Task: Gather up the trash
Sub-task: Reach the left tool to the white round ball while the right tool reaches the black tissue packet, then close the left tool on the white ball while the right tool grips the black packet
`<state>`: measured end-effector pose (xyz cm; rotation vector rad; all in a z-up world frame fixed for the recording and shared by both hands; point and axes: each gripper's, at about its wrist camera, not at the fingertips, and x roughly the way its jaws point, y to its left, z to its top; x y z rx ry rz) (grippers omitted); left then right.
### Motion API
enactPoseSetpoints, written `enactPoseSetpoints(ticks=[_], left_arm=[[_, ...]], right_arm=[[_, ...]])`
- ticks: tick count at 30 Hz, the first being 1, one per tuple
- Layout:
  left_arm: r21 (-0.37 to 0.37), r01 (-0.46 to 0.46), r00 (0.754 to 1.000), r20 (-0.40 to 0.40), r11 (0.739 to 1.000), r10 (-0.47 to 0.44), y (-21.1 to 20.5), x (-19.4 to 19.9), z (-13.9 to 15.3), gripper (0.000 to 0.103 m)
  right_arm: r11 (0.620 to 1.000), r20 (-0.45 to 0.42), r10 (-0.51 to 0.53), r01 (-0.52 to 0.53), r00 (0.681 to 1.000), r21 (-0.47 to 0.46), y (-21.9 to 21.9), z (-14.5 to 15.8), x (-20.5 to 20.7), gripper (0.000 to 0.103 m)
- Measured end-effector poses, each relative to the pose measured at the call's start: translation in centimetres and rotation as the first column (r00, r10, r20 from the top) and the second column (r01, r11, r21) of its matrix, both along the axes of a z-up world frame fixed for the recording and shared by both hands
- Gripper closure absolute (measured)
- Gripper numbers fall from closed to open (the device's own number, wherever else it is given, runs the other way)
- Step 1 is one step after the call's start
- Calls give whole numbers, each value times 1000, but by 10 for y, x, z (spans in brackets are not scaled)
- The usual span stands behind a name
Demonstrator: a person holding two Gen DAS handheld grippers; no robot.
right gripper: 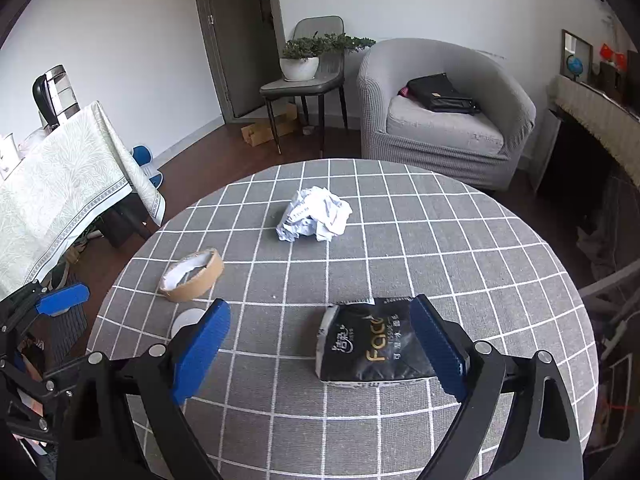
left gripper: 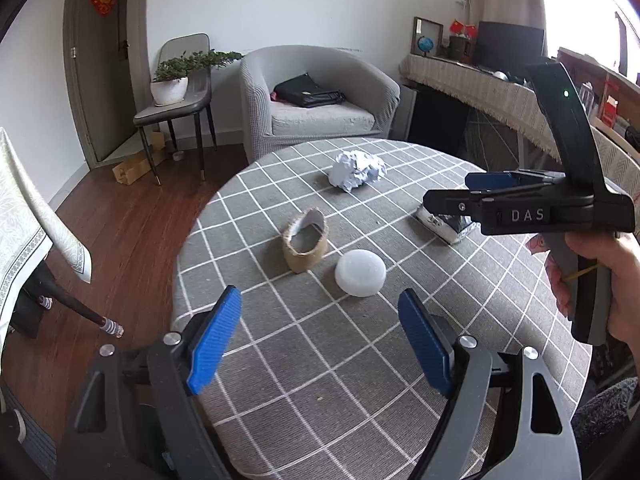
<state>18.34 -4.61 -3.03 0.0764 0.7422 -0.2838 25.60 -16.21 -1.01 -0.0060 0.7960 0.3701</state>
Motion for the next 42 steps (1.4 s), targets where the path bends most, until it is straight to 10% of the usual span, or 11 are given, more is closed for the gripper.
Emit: enactPoseSetpoints(ticks=[42], left_arm=[[39,-9,993,-117,999,14,-30,48,-27,61]], right_arm=[[988,-98,57,-70,994,-135,-11,-36,9,6]])
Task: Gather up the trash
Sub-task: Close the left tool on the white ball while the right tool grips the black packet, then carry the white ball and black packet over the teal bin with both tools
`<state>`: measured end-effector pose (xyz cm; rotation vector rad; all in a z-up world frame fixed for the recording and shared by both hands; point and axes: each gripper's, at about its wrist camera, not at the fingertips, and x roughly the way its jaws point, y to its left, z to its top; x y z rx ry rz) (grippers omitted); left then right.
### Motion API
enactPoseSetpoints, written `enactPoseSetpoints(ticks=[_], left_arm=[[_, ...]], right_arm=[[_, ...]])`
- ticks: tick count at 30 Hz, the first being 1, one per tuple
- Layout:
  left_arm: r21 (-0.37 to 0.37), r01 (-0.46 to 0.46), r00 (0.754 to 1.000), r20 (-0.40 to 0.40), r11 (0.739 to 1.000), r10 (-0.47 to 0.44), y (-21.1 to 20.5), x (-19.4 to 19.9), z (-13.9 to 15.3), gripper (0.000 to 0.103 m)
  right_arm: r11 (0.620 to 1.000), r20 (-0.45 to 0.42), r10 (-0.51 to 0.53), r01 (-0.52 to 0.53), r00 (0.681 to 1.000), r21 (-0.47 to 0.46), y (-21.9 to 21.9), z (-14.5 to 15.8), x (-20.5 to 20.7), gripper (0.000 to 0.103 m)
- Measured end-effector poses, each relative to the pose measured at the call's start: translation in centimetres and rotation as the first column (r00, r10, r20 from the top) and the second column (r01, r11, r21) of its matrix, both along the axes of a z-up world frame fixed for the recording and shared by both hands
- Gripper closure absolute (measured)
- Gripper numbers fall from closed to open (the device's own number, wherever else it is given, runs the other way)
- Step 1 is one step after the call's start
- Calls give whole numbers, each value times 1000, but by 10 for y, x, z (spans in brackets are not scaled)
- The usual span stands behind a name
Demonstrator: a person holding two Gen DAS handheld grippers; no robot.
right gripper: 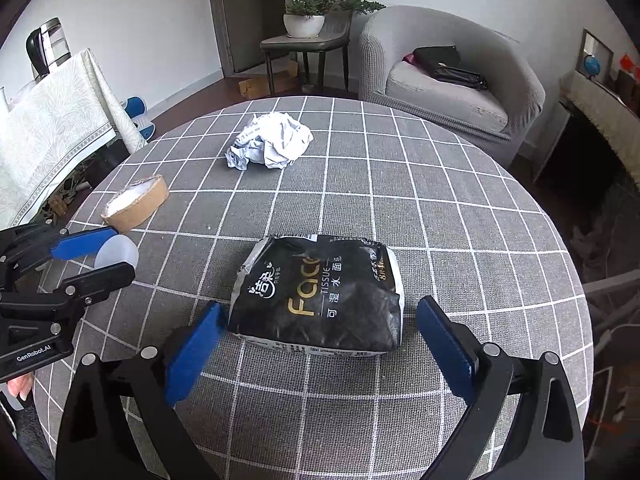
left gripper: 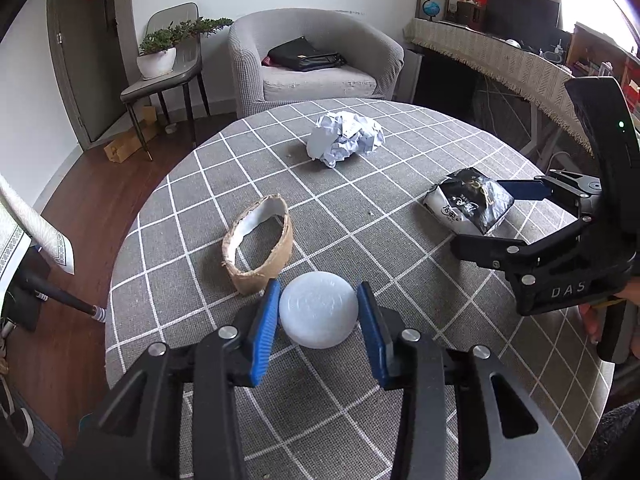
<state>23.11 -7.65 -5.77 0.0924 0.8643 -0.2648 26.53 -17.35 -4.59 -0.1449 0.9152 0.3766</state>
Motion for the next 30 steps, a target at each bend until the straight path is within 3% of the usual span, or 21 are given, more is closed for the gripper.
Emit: enactPoseSetpoints(ticks=[6,9,12,14,17,23,30], left_arm=[[-58,4,1000,-3,998,-5,6,-15,4,61],[-50,7,1000,13,999,-6,9,-25,8,61],[-41,1,1000,26,999,0,14,-34,11,61],[-32,-4,999,33,999,5,20,-40,14,61],[-28,-18,999,51,999,19,31,-47,20,61],[-39,-68,994,78,997,71,62,-55,33,61],[-38,-130,986,102,991,134,95,-67,43,61]], right_arm=[[1000,0,-14,14,1000,2,4,0,3,6],[1000,-4,-21,21,1000,-1,7,0,5,7],[1000,-6,-28,28,1000,-2,12,3,7,14],[999,-8,-35,35,999,-1,15,5,8,26],[999,-21,-49,49,999,-1,21,7,10,30],[997,-3,-60,60,998,52,38,26,10,30],[993,41,2,-6,999,115,79,48,0,30]])
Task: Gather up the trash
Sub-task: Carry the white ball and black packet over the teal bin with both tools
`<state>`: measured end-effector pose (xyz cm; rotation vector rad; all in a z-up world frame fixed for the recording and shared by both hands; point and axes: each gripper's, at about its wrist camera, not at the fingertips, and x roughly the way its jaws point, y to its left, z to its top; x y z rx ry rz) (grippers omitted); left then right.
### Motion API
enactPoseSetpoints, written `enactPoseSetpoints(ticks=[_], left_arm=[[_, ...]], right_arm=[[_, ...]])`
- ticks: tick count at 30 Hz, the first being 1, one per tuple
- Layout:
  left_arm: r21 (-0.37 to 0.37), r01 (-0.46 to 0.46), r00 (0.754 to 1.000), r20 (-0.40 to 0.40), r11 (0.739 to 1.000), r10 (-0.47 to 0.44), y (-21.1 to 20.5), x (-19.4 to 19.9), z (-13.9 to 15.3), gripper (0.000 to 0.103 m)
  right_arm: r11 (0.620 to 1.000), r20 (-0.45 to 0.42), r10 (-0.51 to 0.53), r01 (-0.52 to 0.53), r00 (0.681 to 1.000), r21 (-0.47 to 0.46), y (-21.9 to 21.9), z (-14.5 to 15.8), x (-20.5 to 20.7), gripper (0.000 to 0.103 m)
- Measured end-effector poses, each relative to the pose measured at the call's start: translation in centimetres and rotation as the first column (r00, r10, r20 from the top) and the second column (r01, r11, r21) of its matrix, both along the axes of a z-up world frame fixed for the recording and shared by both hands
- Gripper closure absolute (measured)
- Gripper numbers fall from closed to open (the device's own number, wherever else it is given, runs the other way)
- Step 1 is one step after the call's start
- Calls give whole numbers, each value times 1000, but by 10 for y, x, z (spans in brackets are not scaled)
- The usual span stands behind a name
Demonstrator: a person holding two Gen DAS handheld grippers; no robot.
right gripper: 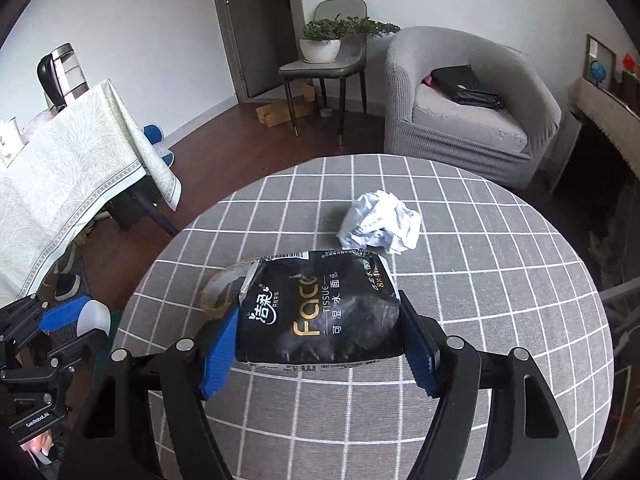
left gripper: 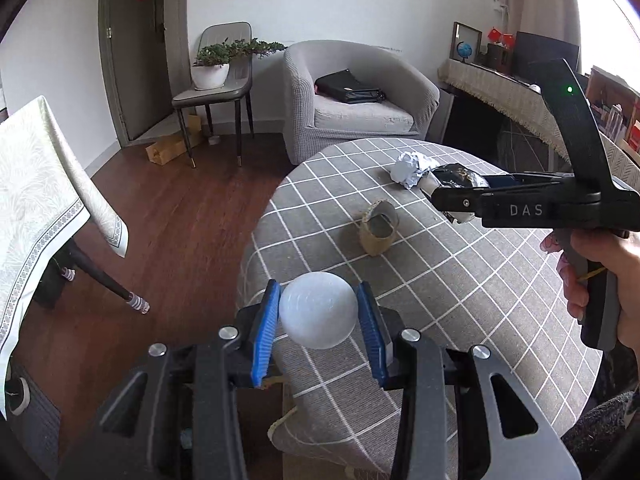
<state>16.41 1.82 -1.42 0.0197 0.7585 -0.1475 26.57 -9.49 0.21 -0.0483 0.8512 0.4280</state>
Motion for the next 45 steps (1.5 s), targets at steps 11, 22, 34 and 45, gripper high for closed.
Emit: enactPoseSetpoints(ticks=[11,22,34,45], left_arm=[[22,-79,997,11,997,79,44,-19,10,61],[11,-178,984,-21,984,178,95,-32,-4,61],[31,-292,946,-135,956,294,157,-33,-54,61],[32,-361,895,-268,932,356,207,-41,-99,61]], right_arm=[[985,8,110,-110,994,129,53,22,-8,30],[967,11,201,-201,979,154,111,30,-20,30],[938,-9,291,-283,957,199,174,27,-30,30],[916,-64,355,-333,933,223,231,6,-33,30]])
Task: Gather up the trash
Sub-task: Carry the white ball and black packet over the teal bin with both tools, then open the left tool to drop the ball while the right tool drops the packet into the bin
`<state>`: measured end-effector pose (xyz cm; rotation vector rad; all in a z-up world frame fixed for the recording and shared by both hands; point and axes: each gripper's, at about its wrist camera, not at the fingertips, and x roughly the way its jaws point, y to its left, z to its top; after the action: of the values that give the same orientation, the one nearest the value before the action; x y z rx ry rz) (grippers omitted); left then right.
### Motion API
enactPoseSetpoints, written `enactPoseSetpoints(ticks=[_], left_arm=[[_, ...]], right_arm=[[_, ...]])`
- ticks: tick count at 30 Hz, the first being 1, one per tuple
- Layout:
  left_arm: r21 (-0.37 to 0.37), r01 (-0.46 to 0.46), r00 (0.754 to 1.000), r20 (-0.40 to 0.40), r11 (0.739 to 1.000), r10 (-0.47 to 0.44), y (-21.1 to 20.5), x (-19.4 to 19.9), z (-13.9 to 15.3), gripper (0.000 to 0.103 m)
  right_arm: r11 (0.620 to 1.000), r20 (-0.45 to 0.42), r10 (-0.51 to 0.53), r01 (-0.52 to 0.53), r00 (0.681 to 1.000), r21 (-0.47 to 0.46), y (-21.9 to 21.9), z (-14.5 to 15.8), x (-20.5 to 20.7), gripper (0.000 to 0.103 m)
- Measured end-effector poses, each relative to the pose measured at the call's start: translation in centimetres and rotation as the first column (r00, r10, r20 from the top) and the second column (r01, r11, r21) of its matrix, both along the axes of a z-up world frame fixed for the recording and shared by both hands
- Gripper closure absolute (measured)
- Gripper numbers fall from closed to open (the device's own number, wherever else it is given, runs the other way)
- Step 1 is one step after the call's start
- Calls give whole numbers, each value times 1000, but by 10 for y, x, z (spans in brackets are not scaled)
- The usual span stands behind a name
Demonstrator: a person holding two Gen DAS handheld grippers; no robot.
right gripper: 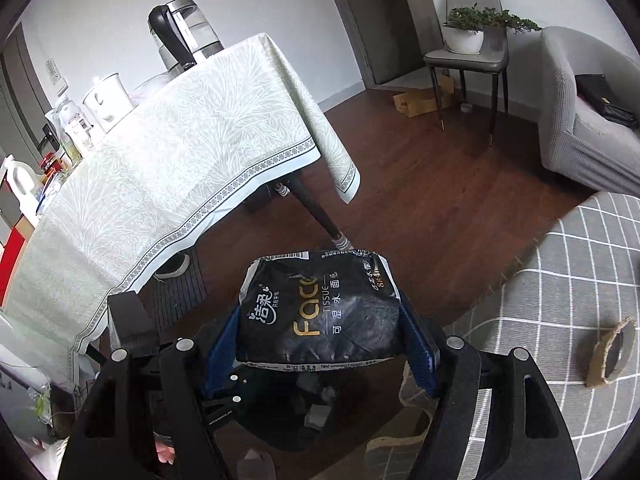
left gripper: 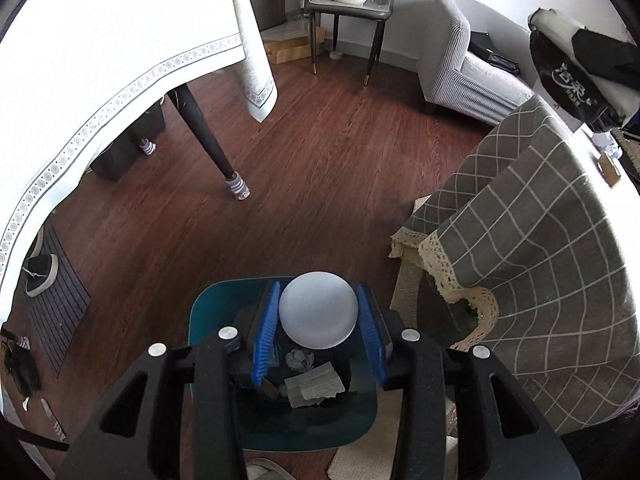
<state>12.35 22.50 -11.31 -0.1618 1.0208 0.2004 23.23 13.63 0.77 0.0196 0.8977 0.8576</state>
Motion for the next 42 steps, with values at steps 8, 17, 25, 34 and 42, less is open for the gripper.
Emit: enactPoseSetpoints(ticks=[8,17,25,34,42], left_arm=[[-30,-53,992,-120,998,49,36,-9,-37,61],[-35,-78,973,-220,996,68,63,-25,-68,61],[-40,-108,976,-196,993,98,84,-41,-70,47],[-31,-142,983,-120,989,137,102,-55,-45,35],[-34,-162,987,-6,986,162,116,-73,-7,29]], right_arm=[[999,-55,43,-44,998,-10,47,-24,-3,30],[993,-122,93,-100,988,-60,106,-63,-10,30],[986,-180,111,-131,977,-101,136,-96,-14,30],[975,-222,124,-160,967,-153,160,-126,-21,30],[960,-260,124,-182,958,-213,177,-156,-27,30]])
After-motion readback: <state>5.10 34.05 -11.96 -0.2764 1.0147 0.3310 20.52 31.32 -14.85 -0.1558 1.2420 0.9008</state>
